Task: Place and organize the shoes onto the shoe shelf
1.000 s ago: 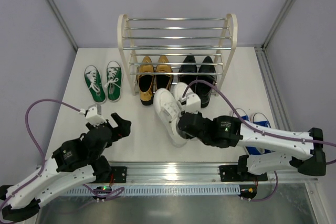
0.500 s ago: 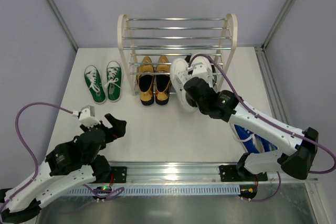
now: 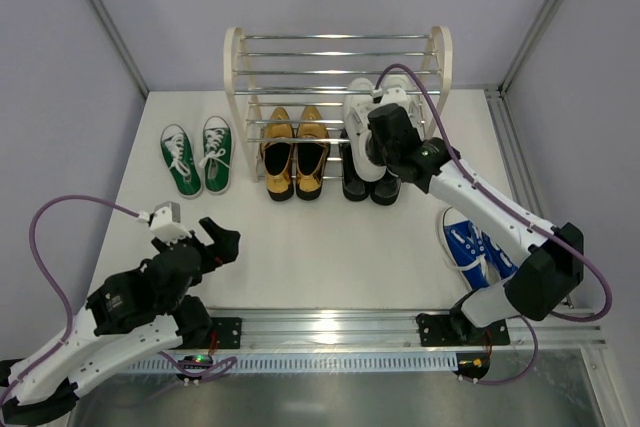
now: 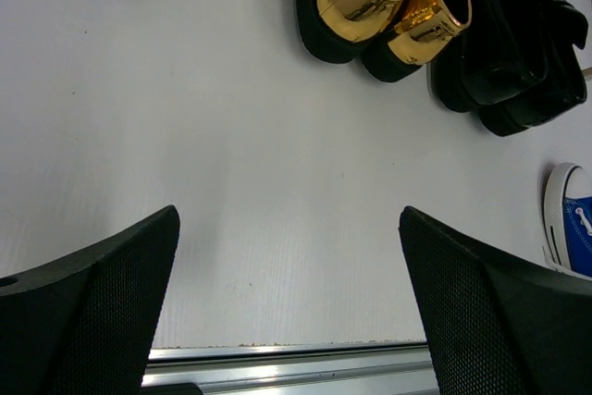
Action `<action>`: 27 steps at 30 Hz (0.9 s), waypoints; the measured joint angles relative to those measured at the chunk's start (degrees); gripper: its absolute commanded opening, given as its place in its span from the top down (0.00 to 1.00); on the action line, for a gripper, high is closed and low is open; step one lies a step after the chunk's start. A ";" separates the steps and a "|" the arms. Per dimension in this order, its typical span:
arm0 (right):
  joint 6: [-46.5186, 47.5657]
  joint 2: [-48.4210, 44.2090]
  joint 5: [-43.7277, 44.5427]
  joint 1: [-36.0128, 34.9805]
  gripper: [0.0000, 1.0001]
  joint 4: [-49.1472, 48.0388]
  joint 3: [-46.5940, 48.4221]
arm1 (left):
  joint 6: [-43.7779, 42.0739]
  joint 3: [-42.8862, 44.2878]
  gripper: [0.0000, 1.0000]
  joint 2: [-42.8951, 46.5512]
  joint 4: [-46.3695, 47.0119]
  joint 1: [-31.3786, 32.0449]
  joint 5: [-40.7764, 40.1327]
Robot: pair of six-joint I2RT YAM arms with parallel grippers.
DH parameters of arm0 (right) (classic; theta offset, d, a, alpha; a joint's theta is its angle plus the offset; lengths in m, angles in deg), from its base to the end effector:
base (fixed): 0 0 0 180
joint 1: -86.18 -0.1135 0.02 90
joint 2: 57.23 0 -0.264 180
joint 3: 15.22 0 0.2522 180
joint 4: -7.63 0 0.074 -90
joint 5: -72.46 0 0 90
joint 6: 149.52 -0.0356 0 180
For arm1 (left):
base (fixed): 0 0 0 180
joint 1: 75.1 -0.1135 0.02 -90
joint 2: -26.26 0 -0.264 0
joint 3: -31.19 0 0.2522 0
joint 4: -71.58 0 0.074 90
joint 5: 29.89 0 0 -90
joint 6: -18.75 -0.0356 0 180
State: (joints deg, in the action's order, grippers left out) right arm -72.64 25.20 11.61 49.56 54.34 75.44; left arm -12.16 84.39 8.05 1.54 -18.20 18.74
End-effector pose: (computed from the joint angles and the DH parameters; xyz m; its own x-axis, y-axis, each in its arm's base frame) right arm 0.2648 0.1752 0.3459 -0.5352 -0.1507 -0.8312 -0.0959 0.9884 -0.1175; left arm 0.0515 -0.0360 0.2828 -0.4470 -0.4934 -0.7462 -0.0979 0.8561 -0.5074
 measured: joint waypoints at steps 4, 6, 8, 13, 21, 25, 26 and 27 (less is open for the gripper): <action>1.25 1.73 -1.55 1.62 0.96 -1.81 0.46 | 0.00 0.39 0.00 0.02 -0.24 0.00 0.00; 1.66 1.73 -2.01 2.03 0.96 -2.54 0.46 | 0.04 0.61 0.00 0.02 -0.31 0.00 0.00; 2.01 1.84 -2.62 2.34 0.96 -3.58 0.52 | 0.07 0.68 0.00 0.02 -0.33 0.00 0.00; 2.43 2.75 -3.87 2.99 0.96 -4.48 2.43 | 0.07 0.74 0.00 0.02 -0.37 0.00 0.02; 2.45 5.49 -4.35 3.80 0.96 -5.55 6.29 | 0.07 0.94 0.00 0.02 -0.39 0.00 0.02; 2.14 8.15 -4.42 4.55 0.96 -5.49 8.35 | 0.07 0.94 0.00 0.02 -0.52 0.00 0.02; 2.01 8.79 -4.48 4.76 0.96 -5.62 8.55 | 0.07 0.96 0.00 0.02 -0.66 0.00 0.02; 1.92 9.25 -4.48 4.98 0.96 -5.79 8.90 | 0.09 0.96 0.01 0.02 -0.83 0.00 0.02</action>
State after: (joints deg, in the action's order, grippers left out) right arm -70.72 34.45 7.12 54.54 48.55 84.34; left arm -12.07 85.35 8.07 0.71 -18.20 18.77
